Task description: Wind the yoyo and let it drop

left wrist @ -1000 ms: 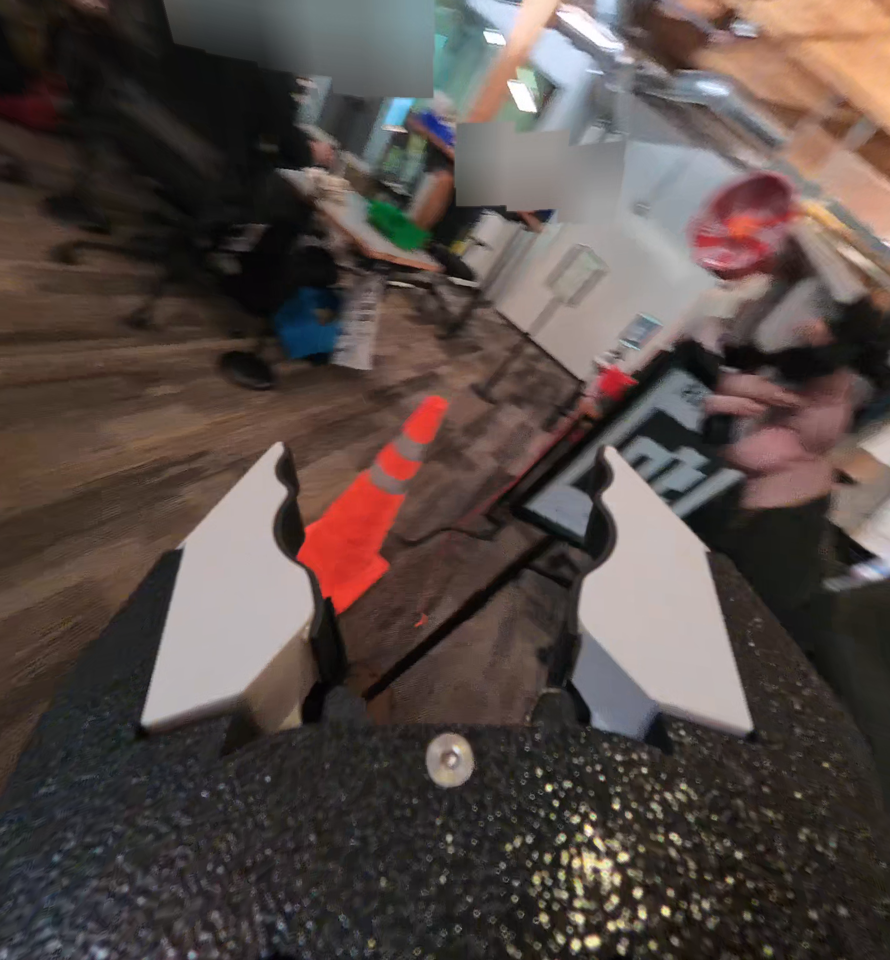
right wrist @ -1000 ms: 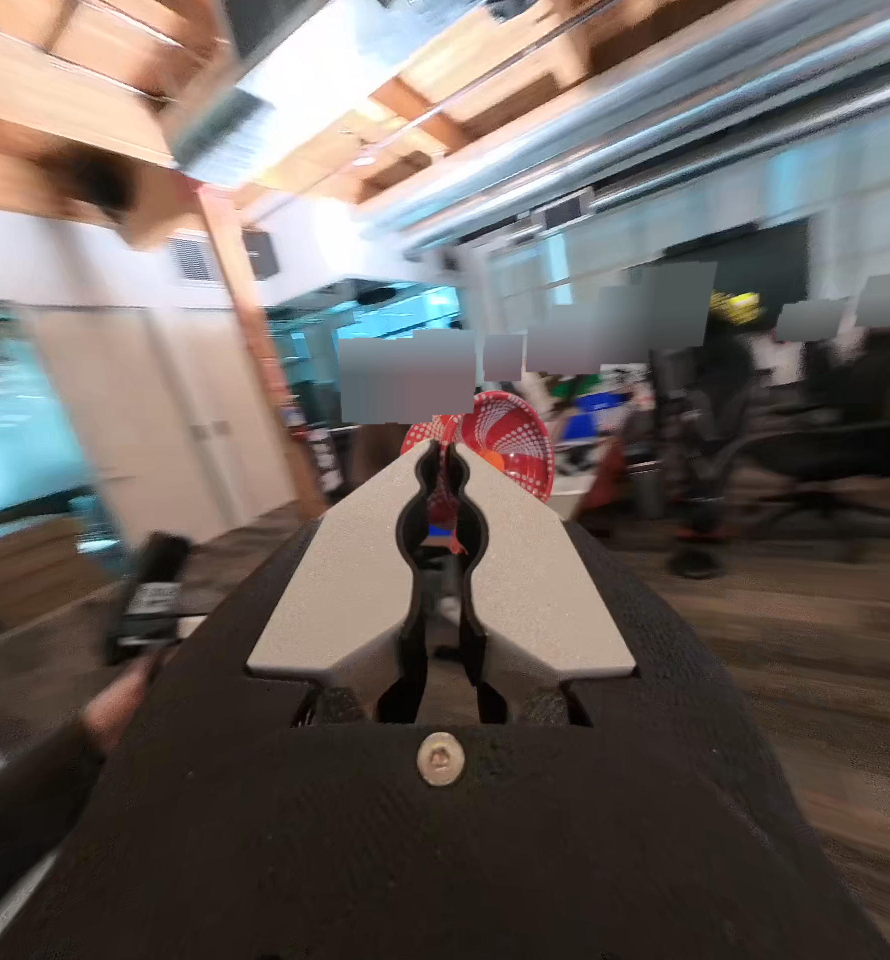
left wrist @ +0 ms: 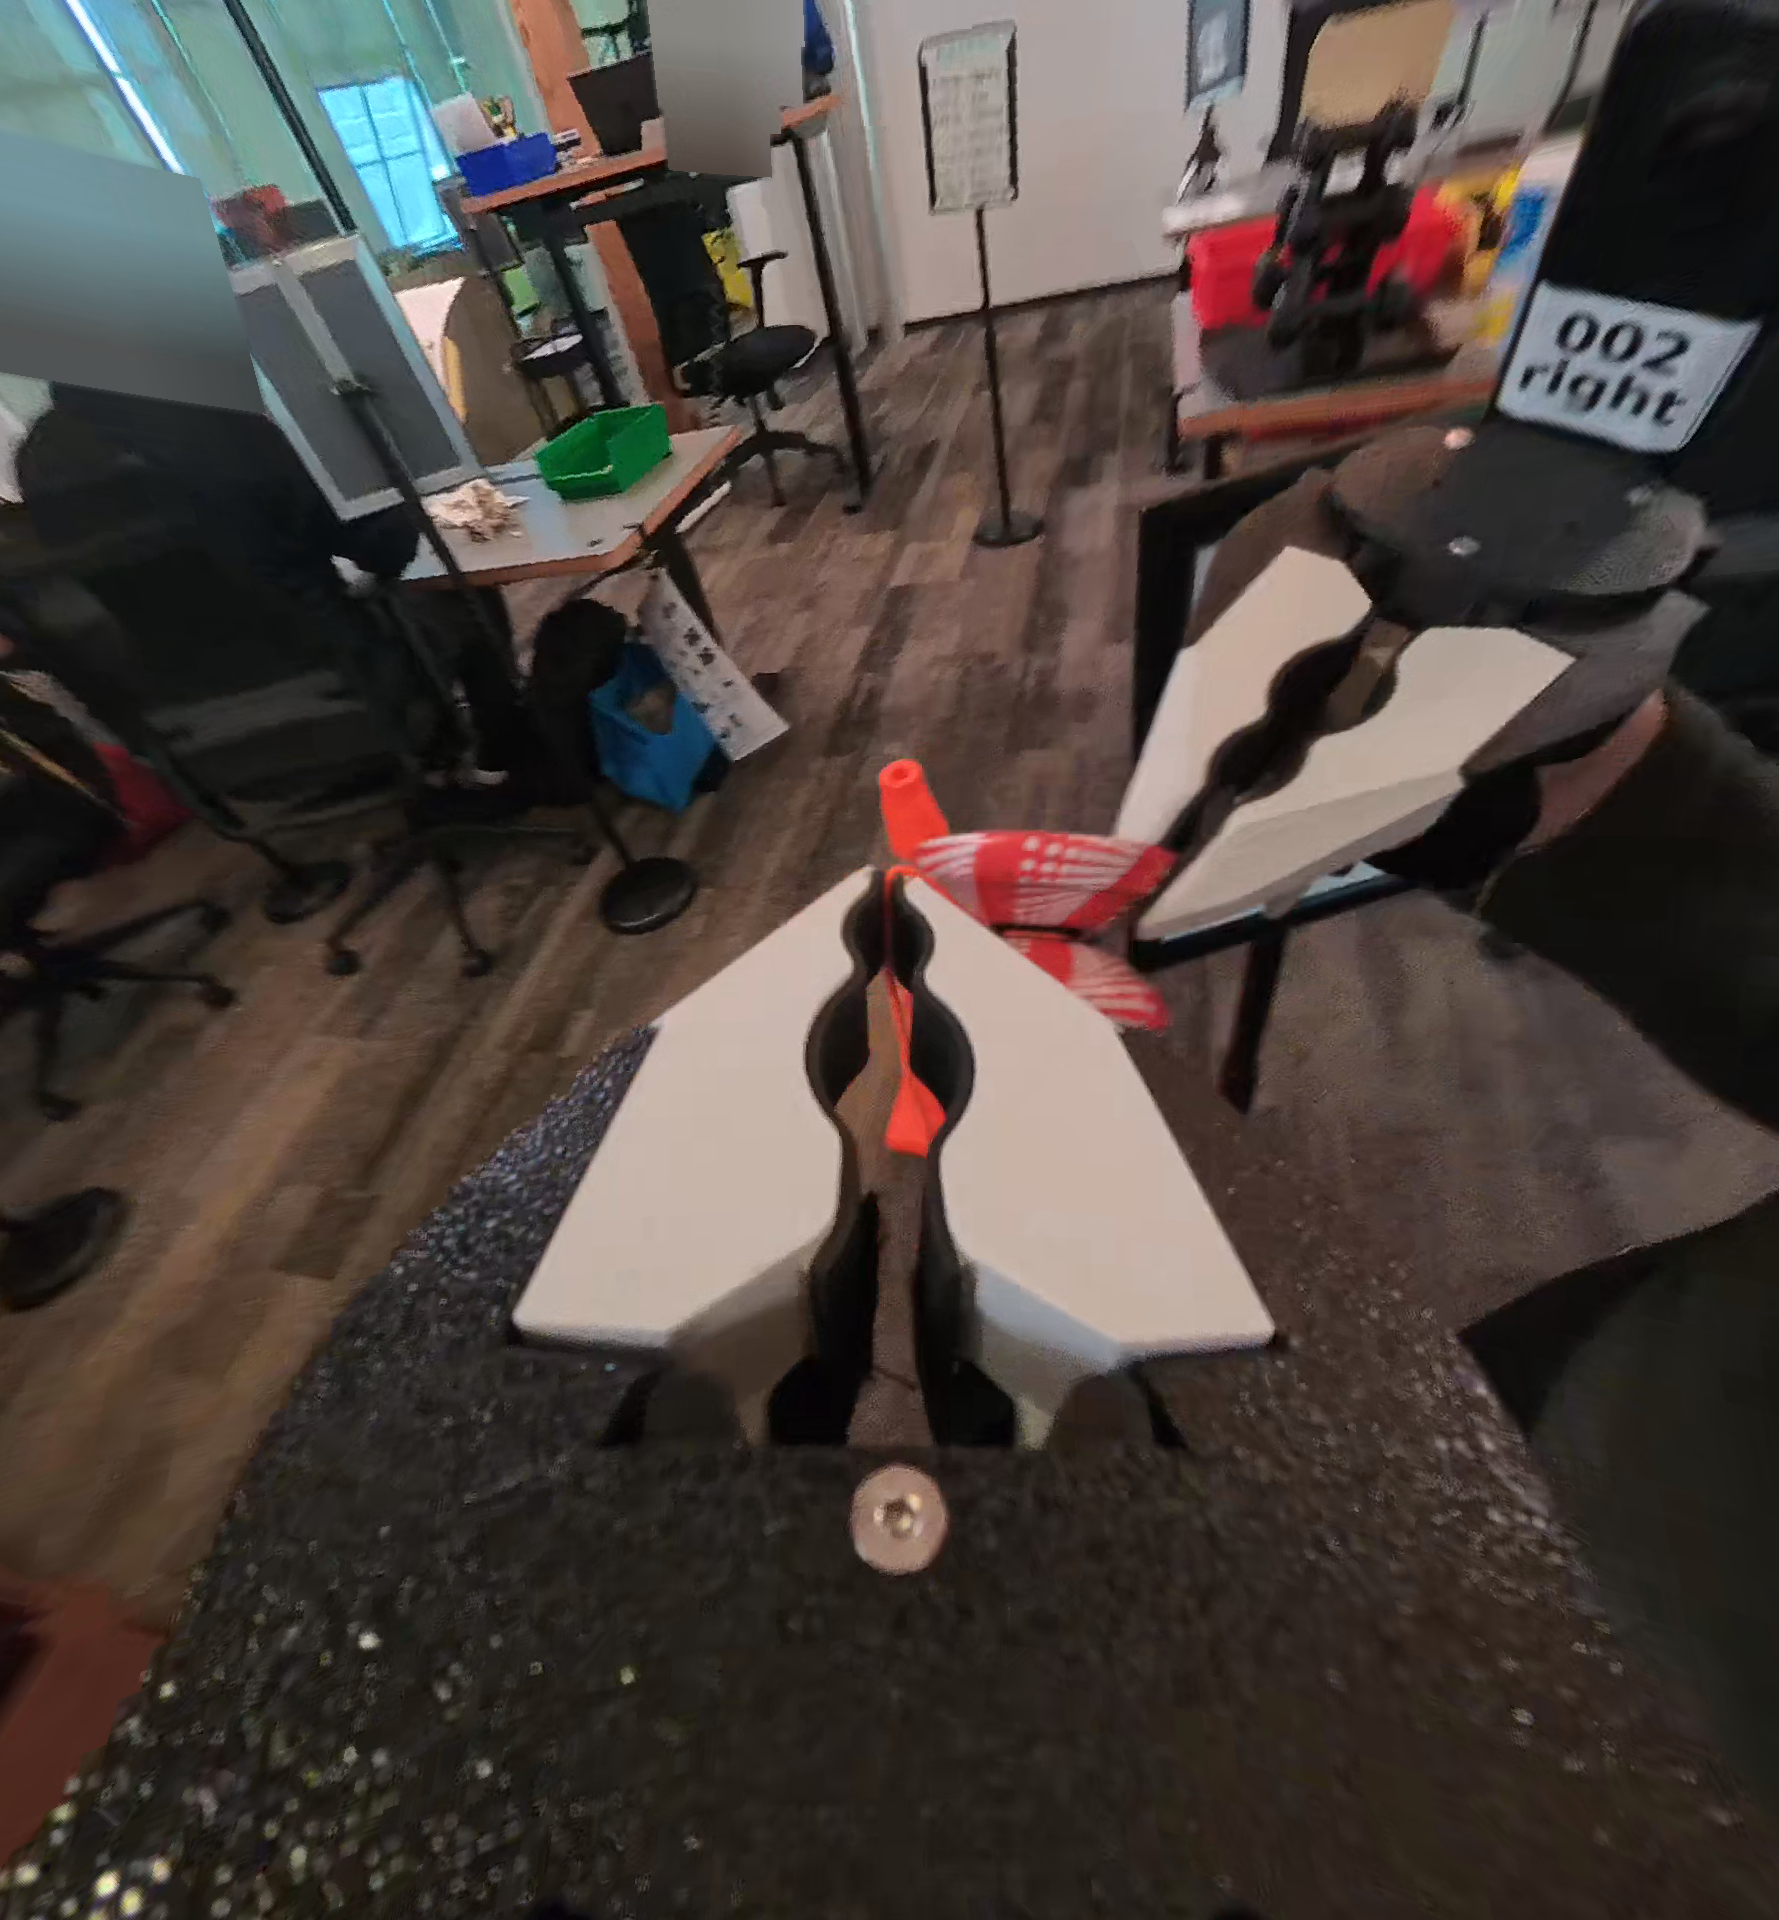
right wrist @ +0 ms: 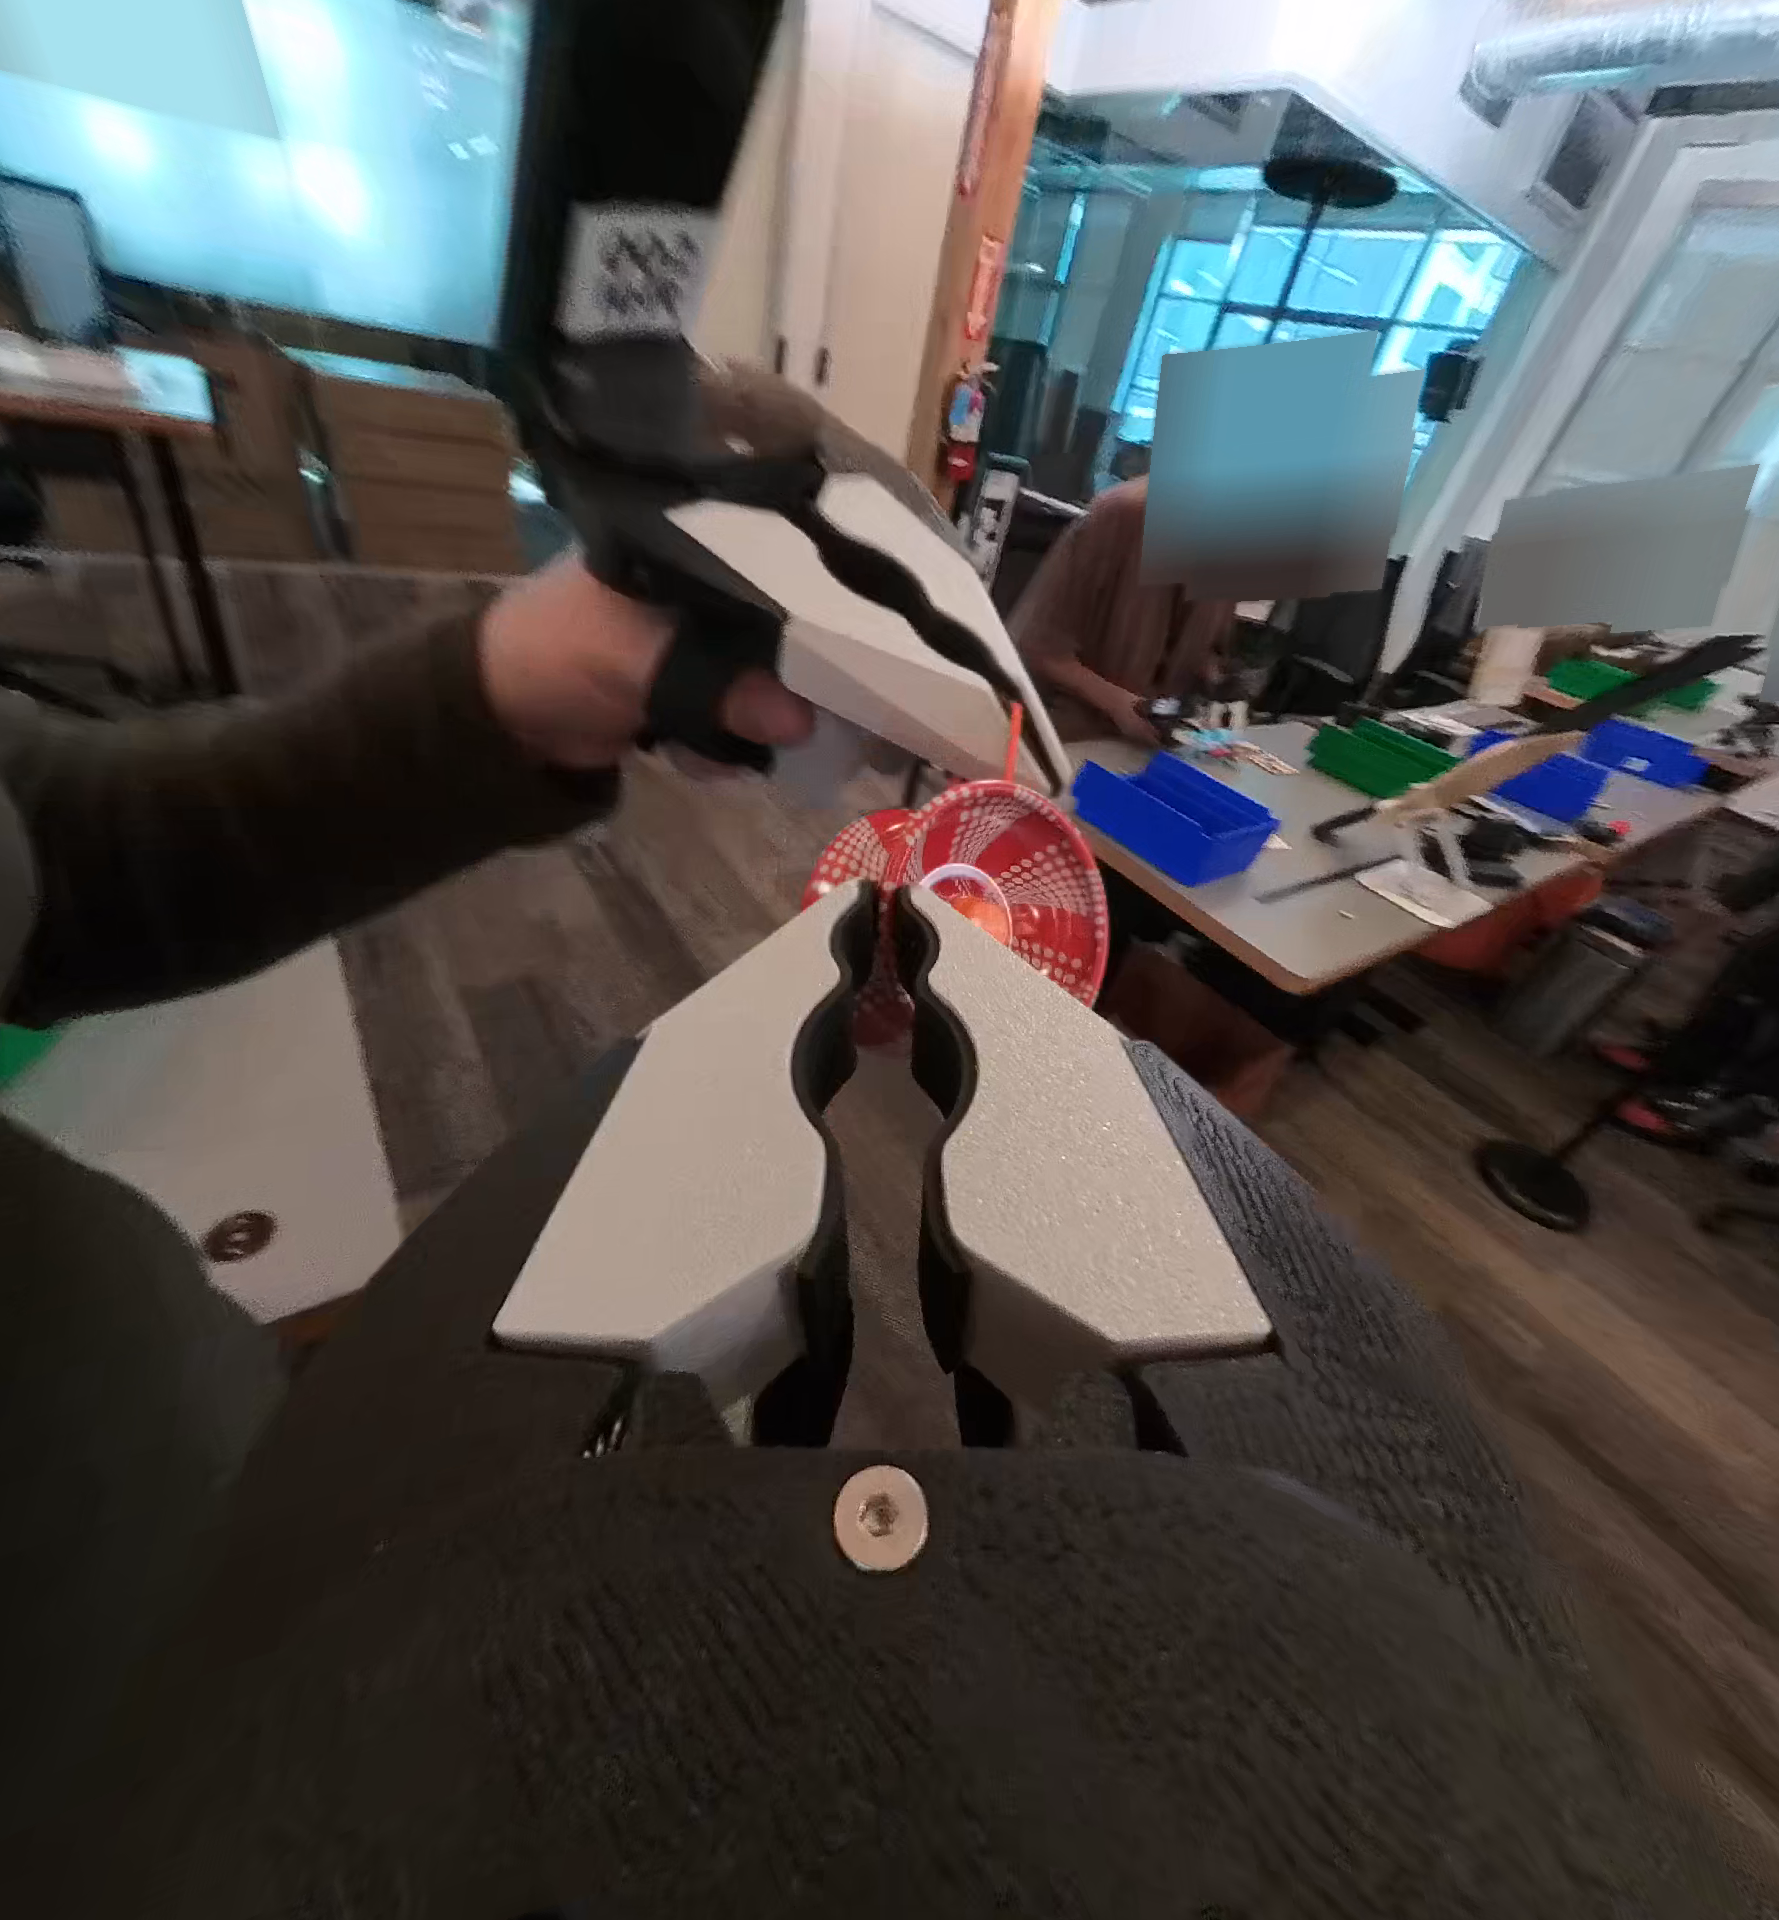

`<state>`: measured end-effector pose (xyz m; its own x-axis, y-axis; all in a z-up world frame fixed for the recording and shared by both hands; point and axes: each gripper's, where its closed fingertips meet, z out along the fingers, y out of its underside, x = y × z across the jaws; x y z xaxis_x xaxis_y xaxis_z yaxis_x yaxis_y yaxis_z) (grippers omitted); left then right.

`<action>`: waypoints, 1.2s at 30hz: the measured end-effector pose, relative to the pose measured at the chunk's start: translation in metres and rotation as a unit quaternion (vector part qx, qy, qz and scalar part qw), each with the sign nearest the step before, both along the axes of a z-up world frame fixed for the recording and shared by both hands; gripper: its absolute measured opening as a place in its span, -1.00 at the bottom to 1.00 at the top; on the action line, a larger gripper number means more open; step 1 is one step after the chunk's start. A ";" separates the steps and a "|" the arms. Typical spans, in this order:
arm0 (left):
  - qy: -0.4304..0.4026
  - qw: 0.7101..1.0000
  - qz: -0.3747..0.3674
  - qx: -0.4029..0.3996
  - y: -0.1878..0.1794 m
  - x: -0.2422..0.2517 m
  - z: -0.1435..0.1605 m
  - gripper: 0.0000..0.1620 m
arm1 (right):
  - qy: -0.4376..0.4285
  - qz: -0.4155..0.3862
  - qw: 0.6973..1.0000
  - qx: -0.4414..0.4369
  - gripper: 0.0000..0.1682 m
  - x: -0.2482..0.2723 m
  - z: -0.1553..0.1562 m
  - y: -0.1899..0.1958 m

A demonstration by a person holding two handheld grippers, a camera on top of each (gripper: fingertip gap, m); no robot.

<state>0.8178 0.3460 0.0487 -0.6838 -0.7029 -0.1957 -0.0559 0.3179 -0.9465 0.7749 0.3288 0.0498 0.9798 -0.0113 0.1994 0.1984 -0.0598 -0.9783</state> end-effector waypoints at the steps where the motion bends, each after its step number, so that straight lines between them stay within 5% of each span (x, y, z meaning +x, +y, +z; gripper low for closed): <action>1: -0.005 1.000 0.014 0.024 0.000 -0.002 0.001 -1.00 | -0.009 -0.020 1.000 -0.001 -0.99 0.005 0.000 0.003; 5: 0.002 0.997 0.020 0.079 -0.013 -0.022 -0.005 -1.00 | 0.032 -0.088 0.994 0.064 -0.99 0.029 0.015 0.005; 11: 0.087 0.994 -0.042 0.047 -0.036 -0.035 -0.047 -1.00 | 0.128 -0.053 0.973 0.187 -0.99 0.026 0.039 0.005; 18: 0.073 0.996 0.040 0.017 0.018 0.001 -0.050 -1.00 | 0.096 0.100 0.984 0.115 -0.99 -0.022 0.019 0.017; 24: 0.014 0.999 0.017 0.035 0.013 -0.026 -0.008 -1.00 | -0.017 0.027 0.999 0.003 -0.99 -0.014 -0.011 0.018; 27: 0.006 0.997 0.015 0.081 -0.001 -0.037 -0.010 -1.00 | -0.036 -0.025 0.999 0.015 -0.99 -0.003 -0.003 0.020; 31: 0.048 0.998 -0.018 0.042 -0.018 -0.045 -0.021 -1.00 | 0.016 -0.072 0.993 0.092 -0.99 0.014 0.016 0.015; 36: 0.091 0.995 -0.030 -0.038 -0.018 -0.031 -0.039 -1.00 | 0.087 0.009 0.983 0.160 -0.99 0.002 0.032 0.005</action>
